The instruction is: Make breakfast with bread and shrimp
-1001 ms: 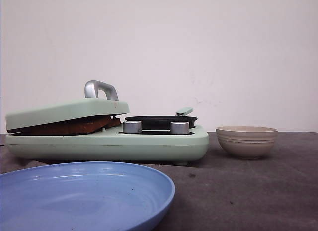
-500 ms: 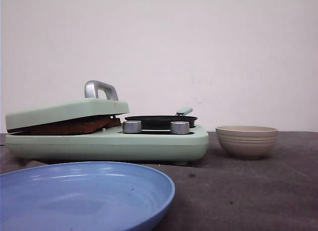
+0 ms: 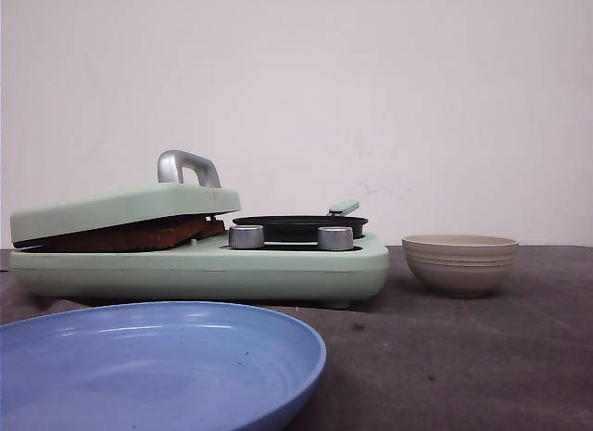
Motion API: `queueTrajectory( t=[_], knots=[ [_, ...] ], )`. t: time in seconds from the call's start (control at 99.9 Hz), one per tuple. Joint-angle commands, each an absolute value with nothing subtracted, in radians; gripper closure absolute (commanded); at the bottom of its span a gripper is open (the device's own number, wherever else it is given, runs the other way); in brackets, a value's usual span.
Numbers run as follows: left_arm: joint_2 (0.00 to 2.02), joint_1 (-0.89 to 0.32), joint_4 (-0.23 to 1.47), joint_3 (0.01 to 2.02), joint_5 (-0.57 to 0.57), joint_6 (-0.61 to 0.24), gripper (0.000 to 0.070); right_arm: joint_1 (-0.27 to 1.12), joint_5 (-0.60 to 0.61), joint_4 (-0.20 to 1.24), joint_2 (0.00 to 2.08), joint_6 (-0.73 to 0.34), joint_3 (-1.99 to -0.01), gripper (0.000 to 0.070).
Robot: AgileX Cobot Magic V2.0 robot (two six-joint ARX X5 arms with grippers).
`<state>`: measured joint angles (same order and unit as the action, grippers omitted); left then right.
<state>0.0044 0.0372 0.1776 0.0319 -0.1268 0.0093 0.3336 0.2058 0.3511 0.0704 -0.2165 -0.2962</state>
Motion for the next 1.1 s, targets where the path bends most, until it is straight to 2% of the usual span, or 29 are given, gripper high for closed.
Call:
queueTrajectory(
  t=[0.0, 0.15, 0.26, 0.38, 0.52, 0.62, 0.871, 1.091],
  knots=[
    [0.003, 0.037, 0.182, 0.014, -0.131, 0.013, 0.0696, 0.336, 0.200, 0.344, 0.068, -0.179, -0.301, 0.0700],
    [0.003, 0.037, 0.182, 0.014, -0.131, 0.013, 0.0696, 0.335, 0.109, 0.291, 0.069, 0.023, -0.265, 0.0700],
    [0.003, 0.037, 0.182, 0.014, -0.131, 0.013, 0.0696, 0.315, 0.012, 0.098, 0.069, 0.083, -0.149, 0.0700],
    [0.003, 0.037, 0.182, 0.014, -0.131, 0.013, 0.0696, 0.270, -0.002, -0.115, 0.069, 0.119, -0.009, 0.0700],
    [0.003, 0.037, 0.182, 0.014, -0.131, 0.013, 0.0696, 0.198, -0.060, 0.062, 0.066, 0.145, -0.012, 0.0700],
    [0.003, 0.037, 0.183, 0.014, -0.131, 0.013, 0.0696, 0.149, -0.054, 0.189, 0.039, 0.127, -0.012, 0.0700],
    [0.003, 0.038, 0.183, 0.015, -0.131, 0.013, 0.0696, 0.011, -0.035, 0.186, 0.004, 0.116, -0.012, 0.0700],
    [0.003, 0.038, 0.183, 0.015, -0.131, 0.013, 0.0696, -0.004, 0.022, 0.188, 0.004, 0.111, -0.012, 0.0700]
  ],
)
